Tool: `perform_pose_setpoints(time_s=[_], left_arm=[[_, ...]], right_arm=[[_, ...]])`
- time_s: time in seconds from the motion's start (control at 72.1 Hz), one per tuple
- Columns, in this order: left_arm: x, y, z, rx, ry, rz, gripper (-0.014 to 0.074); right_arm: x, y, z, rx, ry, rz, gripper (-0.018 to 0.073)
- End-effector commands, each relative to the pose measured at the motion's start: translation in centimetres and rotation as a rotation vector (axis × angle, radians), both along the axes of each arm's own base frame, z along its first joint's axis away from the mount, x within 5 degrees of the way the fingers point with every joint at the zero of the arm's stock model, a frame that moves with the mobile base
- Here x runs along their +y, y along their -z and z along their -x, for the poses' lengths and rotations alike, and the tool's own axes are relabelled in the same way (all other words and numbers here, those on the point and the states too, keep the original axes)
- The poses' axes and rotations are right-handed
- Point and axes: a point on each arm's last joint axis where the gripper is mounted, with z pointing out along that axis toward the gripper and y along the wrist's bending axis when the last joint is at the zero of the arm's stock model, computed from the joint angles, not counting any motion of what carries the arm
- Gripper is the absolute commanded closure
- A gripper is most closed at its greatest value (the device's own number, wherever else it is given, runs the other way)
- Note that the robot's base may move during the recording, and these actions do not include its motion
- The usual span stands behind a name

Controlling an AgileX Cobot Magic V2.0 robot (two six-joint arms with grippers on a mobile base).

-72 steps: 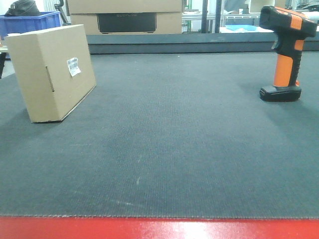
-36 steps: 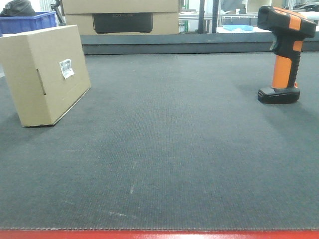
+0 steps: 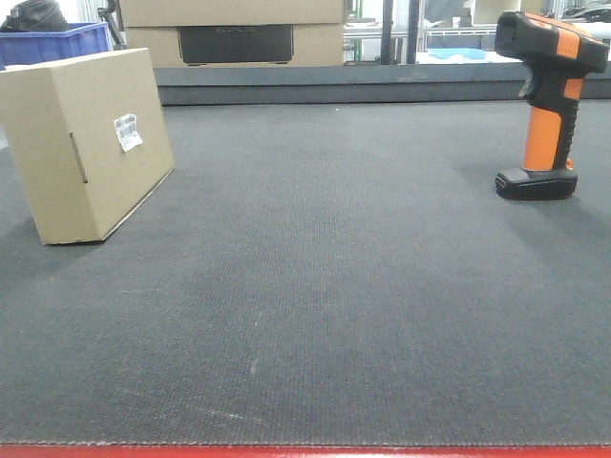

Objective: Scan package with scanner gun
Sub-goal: 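Turn and approach the red table with the box and scanner, then lower the left gripper over the cardboard box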

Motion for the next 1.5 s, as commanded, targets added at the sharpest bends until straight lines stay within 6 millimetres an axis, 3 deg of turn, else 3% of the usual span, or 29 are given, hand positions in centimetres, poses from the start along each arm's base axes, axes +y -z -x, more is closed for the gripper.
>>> perform_pose_setpoints(time_s=[0.0,0.374,0.569,0.693,0.901,1.151,1.248,1.484], left_arm=[[0.0,-0.2,0.1,-0.023,-0.004,0.006,0.0707],[0.0,-0.4,0.1,-0.019,-0.004,0.000,0.0707],[0.1,-5.2,1.0,0.069,-0.020,-0.048,0.0707],[0.2,-8.7,0.4,0.160,-0.025,-0.048,0.0707],[0.4,-12.5,-3.6,0.440,-0.028,-0.044,0.0707],[0.3,-15.3,-7.7,0.471,-0.017,-0.023,0.0707],[0.1,-16.2,-9.4,0.595,0.004,0.019,0.0707],[-1.4,-18.1,-16.5,0.839,0.063,0.009,0.0707]], right_arm=[[0.0,-0.2,0.0,-0.020,0.005,0.003,0.0728],[0.0,-0.2,0.0,-0.020,0.005,0.003,0.0728],[0.0,-0.2,0.0,-0.020,0.005,0.003,0.0728],[0.0,-0.2,0.0,-0.020,0.005,0.003,0.0728],[0.0,-0.2,0.0,-0.020,0.005,0.003,0.0728],[0.0,-0.2,0.0,-0.020,0.005,0.003,0.0728],[0.0,-0.2,0.0,-0.020,0.005,0.003,0.0728],[0.0,-0.2,0.0,-0.020,0.005,0.003,0.0728]])
